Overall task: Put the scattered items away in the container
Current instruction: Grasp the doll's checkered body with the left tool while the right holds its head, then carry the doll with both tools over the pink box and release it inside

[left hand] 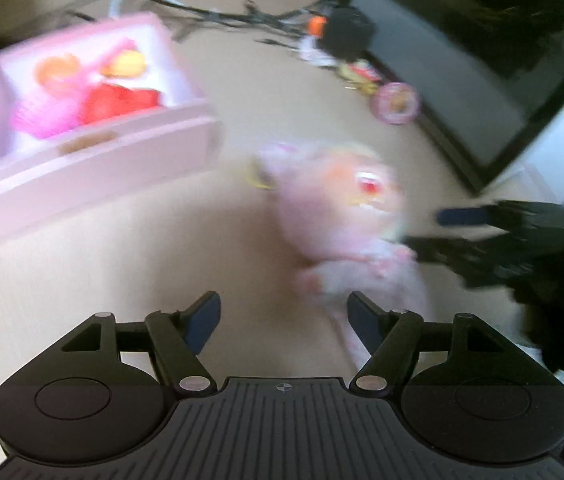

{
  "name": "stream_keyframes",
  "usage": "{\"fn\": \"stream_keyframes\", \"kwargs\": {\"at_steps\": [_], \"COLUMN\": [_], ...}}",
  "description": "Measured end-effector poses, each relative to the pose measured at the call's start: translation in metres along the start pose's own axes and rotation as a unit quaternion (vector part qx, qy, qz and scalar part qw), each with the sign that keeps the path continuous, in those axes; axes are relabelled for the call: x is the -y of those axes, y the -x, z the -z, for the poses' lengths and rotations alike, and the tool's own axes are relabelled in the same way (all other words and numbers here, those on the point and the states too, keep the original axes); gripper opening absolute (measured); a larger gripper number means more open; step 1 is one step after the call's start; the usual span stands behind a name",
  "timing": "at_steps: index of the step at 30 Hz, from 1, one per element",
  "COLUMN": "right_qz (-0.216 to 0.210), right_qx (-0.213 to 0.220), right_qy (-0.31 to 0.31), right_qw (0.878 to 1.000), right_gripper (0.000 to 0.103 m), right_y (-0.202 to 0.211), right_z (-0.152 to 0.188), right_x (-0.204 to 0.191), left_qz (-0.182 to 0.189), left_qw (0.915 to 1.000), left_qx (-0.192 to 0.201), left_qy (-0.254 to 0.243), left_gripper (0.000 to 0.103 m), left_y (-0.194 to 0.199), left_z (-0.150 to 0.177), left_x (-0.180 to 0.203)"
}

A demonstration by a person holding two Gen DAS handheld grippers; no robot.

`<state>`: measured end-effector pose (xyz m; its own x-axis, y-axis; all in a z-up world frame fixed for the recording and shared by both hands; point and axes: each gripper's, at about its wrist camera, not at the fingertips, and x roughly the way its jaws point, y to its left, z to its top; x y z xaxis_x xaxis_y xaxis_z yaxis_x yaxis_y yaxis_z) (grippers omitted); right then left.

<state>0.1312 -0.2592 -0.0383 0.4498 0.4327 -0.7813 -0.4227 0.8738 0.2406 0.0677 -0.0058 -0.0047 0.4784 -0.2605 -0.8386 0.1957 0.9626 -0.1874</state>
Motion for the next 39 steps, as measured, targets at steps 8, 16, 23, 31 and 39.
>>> {"fn": "stream_keyframes", "kwargs": {"at_steps": [8,16,23,31,39], "right_qz": [-0.068,-0.129,-0.138,-0.159,-0.167], "right_qx": [-0.012,0.008,-0.012,-0.009,-0.011], "right_qy": [0.056,-0.064,-0.153,-0.141,-0.082], "right_qw": [0.996,0.99,0.979,0.977,0.982], "right_gripper": [0.091,0.097,0.103,0.102,0.081], "right_y": [-0.005,0.014,-0.024,-0.04,-0.043], "right_z": [0.001,-0.025,-0.034,-0.038,-0.042], "right_x": [-0.036,0.005,0.008,-0.003,-0.037], "left_qz": [0.001,0.032,-0.036,-0.058,-0.066], "left_qw": [0.9991,0.9938,0.9907,0.9891,0.9918], "left_qx": [0.036,0.02,-0.006,-0.007,0.001], "left_qy": [0.021,-0.105,-0.131,-0.135,-0.109], "left_gripper": [0.094,0.096,0.095,0.079,0.076], "left_y": [0.027,0.009,-0.025,-0.033,-0.021], "left_z": [0.0,0.005,0.007,0.011,0.016], "left_x": [-0.034,0.015,0.038,0.041,0.034]}}
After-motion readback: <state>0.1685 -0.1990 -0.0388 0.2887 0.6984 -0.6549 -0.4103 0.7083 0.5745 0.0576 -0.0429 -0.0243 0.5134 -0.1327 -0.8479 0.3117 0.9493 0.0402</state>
